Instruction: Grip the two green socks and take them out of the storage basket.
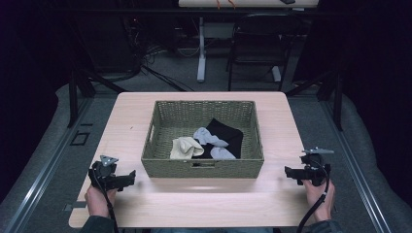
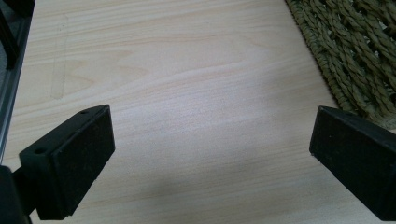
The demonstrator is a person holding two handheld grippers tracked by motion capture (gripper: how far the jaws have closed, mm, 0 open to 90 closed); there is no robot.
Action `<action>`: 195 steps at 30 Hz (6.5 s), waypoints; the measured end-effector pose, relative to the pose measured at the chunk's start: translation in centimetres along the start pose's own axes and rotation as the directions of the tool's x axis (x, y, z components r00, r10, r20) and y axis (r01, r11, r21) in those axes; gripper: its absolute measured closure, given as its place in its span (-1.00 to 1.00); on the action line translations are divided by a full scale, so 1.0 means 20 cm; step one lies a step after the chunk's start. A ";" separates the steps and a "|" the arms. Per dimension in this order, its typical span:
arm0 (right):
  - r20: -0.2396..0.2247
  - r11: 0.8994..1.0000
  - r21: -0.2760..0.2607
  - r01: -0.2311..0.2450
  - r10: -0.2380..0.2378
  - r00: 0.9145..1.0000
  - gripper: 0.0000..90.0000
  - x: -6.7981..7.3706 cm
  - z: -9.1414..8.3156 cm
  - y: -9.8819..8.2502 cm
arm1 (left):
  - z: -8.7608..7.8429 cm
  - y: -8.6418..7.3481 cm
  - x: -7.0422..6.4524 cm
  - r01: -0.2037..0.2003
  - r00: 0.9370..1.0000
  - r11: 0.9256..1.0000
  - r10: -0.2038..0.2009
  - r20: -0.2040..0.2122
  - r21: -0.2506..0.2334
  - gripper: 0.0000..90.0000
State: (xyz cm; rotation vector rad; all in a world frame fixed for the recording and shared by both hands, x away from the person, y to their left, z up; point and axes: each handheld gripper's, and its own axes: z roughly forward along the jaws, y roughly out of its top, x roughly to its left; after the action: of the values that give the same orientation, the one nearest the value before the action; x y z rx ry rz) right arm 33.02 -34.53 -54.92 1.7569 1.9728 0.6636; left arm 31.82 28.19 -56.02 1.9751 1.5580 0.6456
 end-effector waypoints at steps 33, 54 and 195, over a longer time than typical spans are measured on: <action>-0.030 1.000 0.012 0.027 -0.026 0.999 -0.99 0.07 0.02 0.00 | -0.26 0.15 0.07 0.115 0.993 0.990 -0.111 0.047 -0.082 -1.00; -0.042 1.000 0.010 0.013 -0.012 0.999 -1.00 0.05 0.01 -0.01 | -0.31 0.73 -0.22 -0.126 0.975 0.990 0.135 0.179 -0.061 -1.00; -0.060 1.000 0.015 0.004 -0.003 0.998 -1.00 0.03 0.01 -0.02 | -0.45 1.46 -0.35 -0.401 0.863 0.916 0.385 0.327 -0.020 0.99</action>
State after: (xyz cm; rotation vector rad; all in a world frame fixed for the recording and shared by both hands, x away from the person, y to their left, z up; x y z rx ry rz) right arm 32.78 -33.95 -55.34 1.7611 2.0246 0.7097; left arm 45.35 16.91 -30.06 2.3243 0.9879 0.4048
